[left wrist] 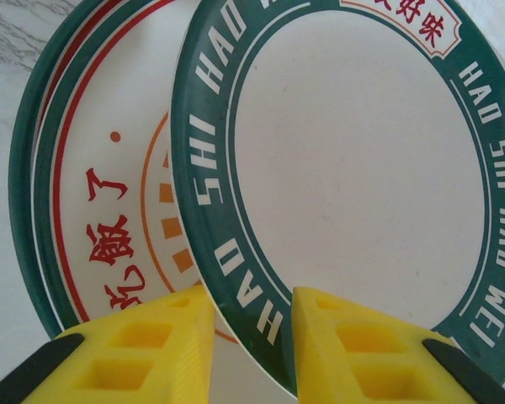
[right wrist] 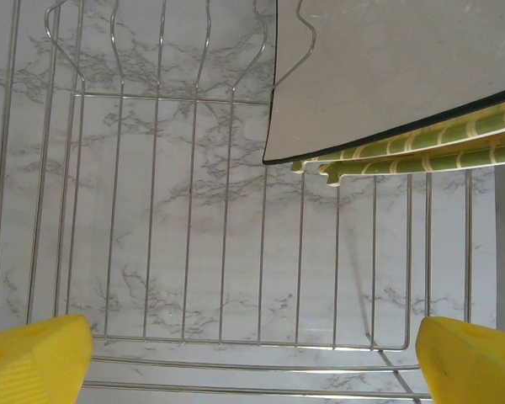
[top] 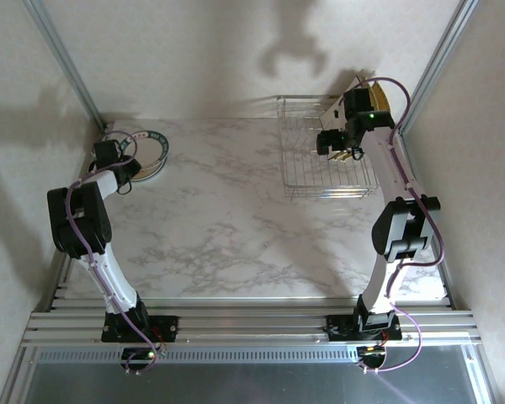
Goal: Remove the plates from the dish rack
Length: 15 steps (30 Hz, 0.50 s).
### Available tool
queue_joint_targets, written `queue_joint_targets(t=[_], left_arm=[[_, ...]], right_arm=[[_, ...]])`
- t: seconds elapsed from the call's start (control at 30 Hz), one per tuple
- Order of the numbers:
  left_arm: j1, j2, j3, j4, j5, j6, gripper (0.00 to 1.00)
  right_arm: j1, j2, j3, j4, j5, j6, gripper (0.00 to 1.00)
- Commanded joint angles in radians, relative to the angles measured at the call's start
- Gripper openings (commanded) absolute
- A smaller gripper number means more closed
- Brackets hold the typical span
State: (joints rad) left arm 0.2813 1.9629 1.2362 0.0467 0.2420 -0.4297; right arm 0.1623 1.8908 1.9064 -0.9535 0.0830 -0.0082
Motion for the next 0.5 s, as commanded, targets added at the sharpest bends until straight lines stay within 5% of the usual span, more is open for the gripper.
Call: queue_joint_targets(t=[0.0, 0.47], left_arm=[[0.007, -0.006, 0.025, -0.013, 0.004, 0.004, 0.28], [0.007, -0.024, 0.022, -0.016, -0.010, 0.001, 0.19]], right_arm=[[0.005, -0.032, -0.013, 0.009, -0.007, -0.006, 0.99], [0.006, -0.034, -0.015, 0.009, -0.007, -0.006, 0.99]])
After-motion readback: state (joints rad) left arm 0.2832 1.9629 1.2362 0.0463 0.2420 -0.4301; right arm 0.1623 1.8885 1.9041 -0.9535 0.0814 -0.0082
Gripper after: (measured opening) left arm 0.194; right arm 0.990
